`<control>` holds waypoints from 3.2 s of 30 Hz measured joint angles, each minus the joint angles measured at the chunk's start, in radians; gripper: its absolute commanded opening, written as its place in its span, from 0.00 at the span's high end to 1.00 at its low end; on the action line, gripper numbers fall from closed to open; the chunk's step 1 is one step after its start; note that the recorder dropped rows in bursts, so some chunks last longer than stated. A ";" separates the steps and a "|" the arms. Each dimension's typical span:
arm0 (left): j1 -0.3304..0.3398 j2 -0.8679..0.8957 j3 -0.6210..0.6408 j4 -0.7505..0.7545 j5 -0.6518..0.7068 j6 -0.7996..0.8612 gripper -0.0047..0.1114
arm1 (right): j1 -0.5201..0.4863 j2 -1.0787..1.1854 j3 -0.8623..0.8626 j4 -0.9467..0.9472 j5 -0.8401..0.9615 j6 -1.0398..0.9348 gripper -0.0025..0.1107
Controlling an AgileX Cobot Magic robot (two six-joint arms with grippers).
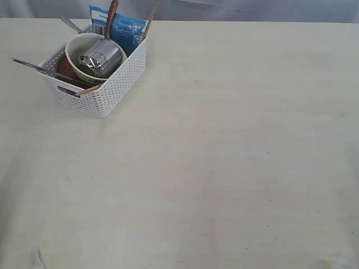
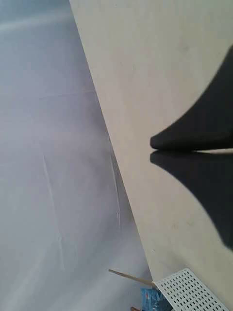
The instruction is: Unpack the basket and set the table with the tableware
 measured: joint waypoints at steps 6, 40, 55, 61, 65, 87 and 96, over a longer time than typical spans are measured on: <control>0.000 0.000 0.000 0.000 0.000 0.000 0.96 | 0.000 0.000 0.000 0.000 0.000 0.000 0.98; 0.000 0.000 0.000 0.000 0.000 0.000 0.96 | 0.000 0.000 0.000 0.002 -0.139 0.002 0.98; 0.000 0.000 0.000 0.000 0.000 0.000 0.96 | 0.000 0.000 0.000 0.016 -0.497 0.146 0.55; 0.000 0.000 0.000 0.000 0.000 0.000 0.96 | 0.000 0.125 -0.117 -0.066 -0.495 0.146 0.72; 0.000 0.000 0.000 0.000 0.000 0.000 0.96 | 0.000 0.294 -0.217 -0.143 -0.495 0.146 0.87; 0.000 0.000 0.000 0.000 0.000 0.000 0.96 | 0.335 1.017 -0.582 -0.577 -0.326 0.384 0.46; 0.000 0.000 0.000 0.000 0.000 0.000 0.96 | 0.468 1.222 -0.823 -0.579 -0.077 0.384 0.46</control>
